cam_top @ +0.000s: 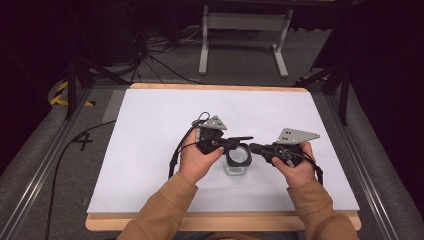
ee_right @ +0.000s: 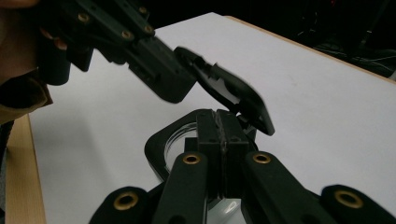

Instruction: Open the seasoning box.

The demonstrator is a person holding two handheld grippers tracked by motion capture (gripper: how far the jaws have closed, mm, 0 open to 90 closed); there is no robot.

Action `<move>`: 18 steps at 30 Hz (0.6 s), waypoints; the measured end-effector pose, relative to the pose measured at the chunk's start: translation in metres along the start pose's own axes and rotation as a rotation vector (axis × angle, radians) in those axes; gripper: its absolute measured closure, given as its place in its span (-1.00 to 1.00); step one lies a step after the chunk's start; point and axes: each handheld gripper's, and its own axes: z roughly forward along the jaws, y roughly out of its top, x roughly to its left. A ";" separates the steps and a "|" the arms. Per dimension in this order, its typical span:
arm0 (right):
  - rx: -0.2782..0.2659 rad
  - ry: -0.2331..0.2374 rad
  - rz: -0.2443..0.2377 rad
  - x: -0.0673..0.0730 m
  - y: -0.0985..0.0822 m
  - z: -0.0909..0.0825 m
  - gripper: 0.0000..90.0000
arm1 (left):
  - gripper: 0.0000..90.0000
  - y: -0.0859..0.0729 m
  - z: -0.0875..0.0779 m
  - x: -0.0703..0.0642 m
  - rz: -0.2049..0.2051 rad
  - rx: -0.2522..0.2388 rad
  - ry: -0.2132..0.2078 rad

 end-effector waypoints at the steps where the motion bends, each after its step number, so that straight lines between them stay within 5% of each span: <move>1: 0.011 0.008 0.001 0.000 -0.001 0.001 1.00 | 0.99 0.000 0.000 0.001 -0.001 -0.002 0.003; 8: 0.108 0.026 0.001 0.003 -0.013 0.014 1.00 | 0.98 0.006 -0.004 0.010 -0.018 -0.035 0.010; 18: 0.121 0.031 0.020 0.004 -0.020 0.013 1.00 | 0.97 0.015 -0.004 0.023 -0.038 -0.071 0.025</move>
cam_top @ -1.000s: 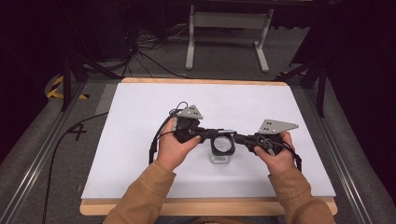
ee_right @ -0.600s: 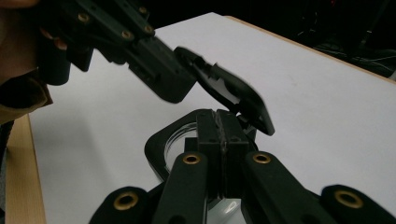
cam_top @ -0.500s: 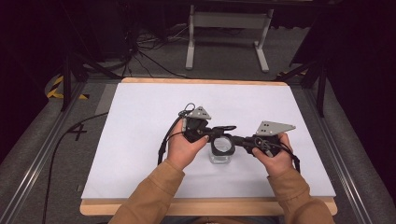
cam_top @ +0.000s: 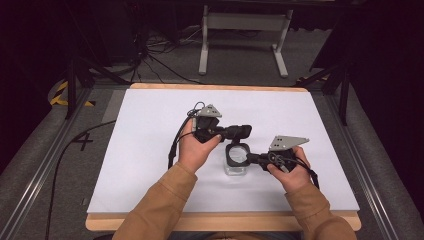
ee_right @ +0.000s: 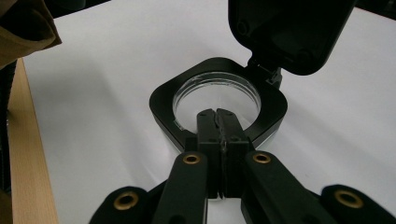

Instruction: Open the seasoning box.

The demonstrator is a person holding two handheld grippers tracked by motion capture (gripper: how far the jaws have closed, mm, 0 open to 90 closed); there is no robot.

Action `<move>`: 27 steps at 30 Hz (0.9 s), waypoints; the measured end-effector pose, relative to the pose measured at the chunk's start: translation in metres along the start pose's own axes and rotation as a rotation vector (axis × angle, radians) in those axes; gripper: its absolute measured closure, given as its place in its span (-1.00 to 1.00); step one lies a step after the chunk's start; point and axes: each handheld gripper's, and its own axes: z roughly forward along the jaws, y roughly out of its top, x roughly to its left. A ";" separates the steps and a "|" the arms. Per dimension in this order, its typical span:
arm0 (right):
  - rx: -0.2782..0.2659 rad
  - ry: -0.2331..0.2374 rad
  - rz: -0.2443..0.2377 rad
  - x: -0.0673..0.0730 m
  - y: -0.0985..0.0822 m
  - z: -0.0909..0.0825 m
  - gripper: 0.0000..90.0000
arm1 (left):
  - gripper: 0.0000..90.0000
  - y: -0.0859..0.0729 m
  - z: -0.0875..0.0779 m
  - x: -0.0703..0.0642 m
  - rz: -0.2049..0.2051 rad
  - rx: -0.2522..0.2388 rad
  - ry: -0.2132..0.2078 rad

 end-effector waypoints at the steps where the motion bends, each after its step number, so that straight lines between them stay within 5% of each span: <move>1: 0.000 0.000 0.000 0.000 0.000 0.000 1.00 | 0.97 0.000 0.000 0.000 0.000 0.000 0.000; 8: -0.017 -0.010 0.000 0.002 -0.002 0.000 1.00 | 0.97 0.004 0.003 0.012 -0.009 -0.002 0.046; 27: -0.024 -0.006 -0.007 0.005 -0.003 0.001 1.00 | 0.92 0.011 0.004 0.013 0.000 -0.021 0.037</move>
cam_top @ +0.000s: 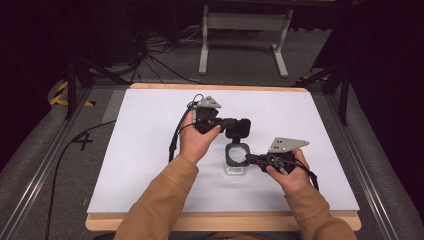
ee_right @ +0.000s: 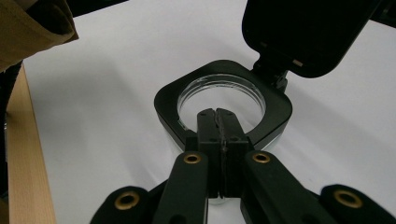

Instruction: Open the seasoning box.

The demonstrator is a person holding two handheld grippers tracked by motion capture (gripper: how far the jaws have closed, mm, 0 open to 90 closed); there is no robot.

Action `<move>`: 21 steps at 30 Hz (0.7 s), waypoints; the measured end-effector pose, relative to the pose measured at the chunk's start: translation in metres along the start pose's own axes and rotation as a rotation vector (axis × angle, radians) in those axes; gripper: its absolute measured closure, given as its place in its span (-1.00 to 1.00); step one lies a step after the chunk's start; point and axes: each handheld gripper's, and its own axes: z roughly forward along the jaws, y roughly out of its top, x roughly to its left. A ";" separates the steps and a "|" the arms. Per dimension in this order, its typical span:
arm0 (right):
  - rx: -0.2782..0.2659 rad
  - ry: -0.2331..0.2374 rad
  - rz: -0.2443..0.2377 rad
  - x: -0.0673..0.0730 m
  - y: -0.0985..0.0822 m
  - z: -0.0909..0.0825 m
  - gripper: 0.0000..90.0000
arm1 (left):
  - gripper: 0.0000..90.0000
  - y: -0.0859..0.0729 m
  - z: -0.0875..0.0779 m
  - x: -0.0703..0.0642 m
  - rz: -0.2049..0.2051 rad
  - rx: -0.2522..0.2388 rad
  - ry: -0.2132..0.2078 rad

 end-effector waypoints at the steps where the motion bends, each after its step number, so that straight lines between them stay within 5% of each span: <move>1: 0.006 -0.001 -0.004 0.001 0.000 -0.001 1.00 | 0.89 0.000 -0.002 -0.001 0.008 0.003 -0.004; 9: -0.006 0.019 -0.008 -0.001 0.010 -0.007 0.99 | 0.75 -0.002 -0.029 -0.013 0.022 -0.002 -0.021; 21: -0.059 -0.008 0.053 -0.029 0.027 -0.028 0.49 | 0.44 -0.028 -0.093 -0.022 0.042 0.056 0.093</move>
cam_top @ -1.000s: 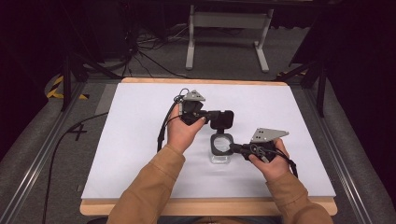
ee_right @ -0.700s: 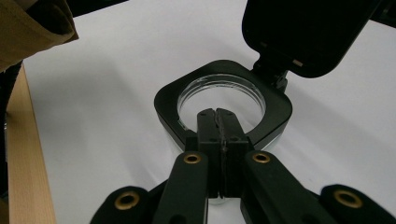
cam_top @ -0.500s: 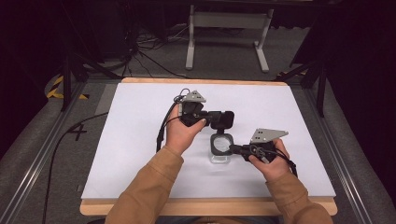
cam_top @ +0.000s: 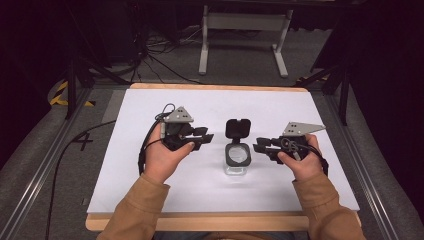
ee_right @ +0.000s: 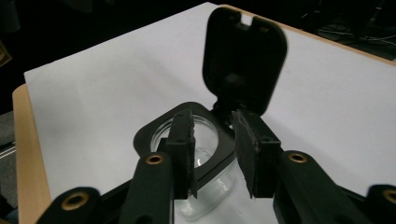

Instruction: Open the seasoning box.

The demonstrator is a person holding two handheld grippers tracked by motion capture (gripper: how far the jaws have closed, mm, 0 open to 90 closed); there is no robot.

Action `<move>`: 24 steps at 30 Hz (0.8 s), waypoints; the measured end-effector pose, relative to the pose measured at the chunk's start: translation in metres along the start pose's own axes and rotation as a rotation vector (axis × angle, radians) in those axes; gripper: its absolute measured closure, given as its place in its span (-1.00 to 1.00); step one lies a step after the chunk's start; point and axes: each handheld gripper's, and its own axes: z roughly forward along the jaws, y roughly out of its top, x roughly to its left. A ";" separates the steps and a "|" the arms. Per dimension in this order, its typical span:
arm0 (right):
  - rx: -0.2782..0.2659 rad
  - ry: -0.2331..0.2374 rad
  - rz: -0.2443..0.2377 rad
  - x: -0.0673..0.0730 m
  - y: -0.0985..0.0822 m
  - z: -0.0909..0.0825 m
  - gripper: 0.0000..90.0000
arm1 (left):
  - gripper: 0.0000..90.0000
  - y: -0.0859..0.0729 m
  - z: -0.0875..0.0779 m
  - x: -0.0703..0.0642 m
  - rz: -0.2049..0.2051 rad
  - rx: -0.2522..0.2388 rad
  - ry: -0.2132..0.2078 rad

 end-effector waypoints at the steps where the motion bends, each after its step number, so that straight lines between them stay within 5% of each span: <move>1: -0.001 -0.004 -0.001 -0.001 0.000 -0.001 0.47 | 0.42 -0.003 -0.004 0.002 0.003 0.018 0.012; 9: 0.021 -0.071 0.032 -0.016 -0.001 -0.011 0.29 | 0.20 -0.026 -0.017 0.025 -0.071 0.074 0.005; 21: 0.083 -0.178 0.085 -0.053 -0.019 -0.018 0.02 | -0.04 -0.059 -0.014 0.067 -0.129 0.154 0.129; 24: 0.124 -0.172 0.102 -0.062 -0.024 -0.015 -0.06 | -0.12 -0.068 -0.008 0.078 -0.136 0.167 0.133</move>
